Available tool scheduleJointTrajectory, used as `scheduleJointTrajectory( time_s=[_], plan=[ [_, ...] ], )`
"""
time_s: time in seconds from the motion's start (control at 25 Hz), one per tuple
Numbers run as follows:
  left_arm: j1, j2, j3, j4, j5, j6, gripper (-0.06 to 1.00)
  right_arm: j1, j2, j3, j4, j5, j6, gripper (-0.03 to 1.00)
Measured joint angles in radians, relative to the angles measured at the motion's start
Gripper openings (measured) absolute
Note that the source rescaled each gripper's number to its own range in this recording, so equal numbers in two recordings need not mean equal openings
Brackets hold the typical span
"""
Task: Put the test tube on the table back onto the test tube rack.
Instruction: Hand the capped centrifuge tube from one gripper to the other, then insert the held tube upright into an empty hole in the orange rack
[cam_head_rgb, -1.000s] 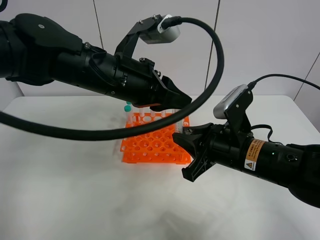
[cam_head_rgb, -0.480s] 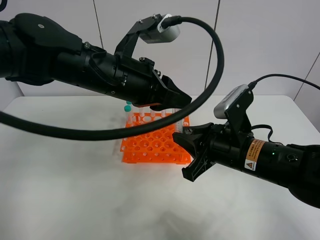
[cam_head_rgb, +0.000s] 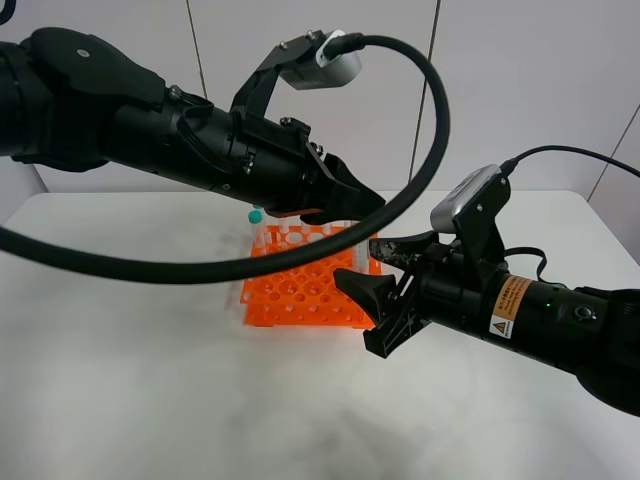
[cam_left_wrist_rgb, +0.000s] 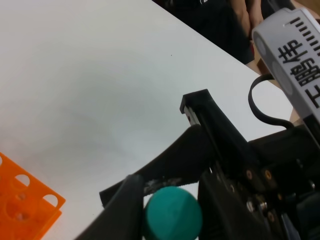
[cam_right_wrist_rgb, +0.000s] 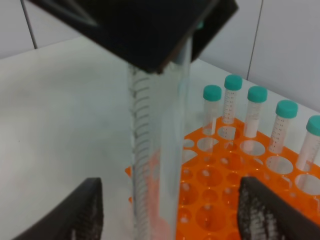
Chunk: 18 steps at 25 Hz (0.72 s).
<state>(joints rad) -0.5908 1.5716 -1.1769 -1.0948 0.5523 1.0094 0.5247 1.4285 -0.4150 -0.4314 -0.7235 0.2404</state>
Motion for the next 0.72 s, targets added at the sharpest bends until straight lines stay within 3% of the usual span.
scheduleJointTrajectory(
  time_s=[0.28,0.72],
  plan=[
    [0.000,0.000,0.000,-0.001,-0.005,0.000,0.01,0.000,0.000,0.000,0.022,0.012,-0.004,0.58],
    [0.000,0.000,0.000,-0.001,-0.029,0.000,0.01,0.000,0.000,0.000,0.052,0.200,-0.019,0.58]
  ],
)
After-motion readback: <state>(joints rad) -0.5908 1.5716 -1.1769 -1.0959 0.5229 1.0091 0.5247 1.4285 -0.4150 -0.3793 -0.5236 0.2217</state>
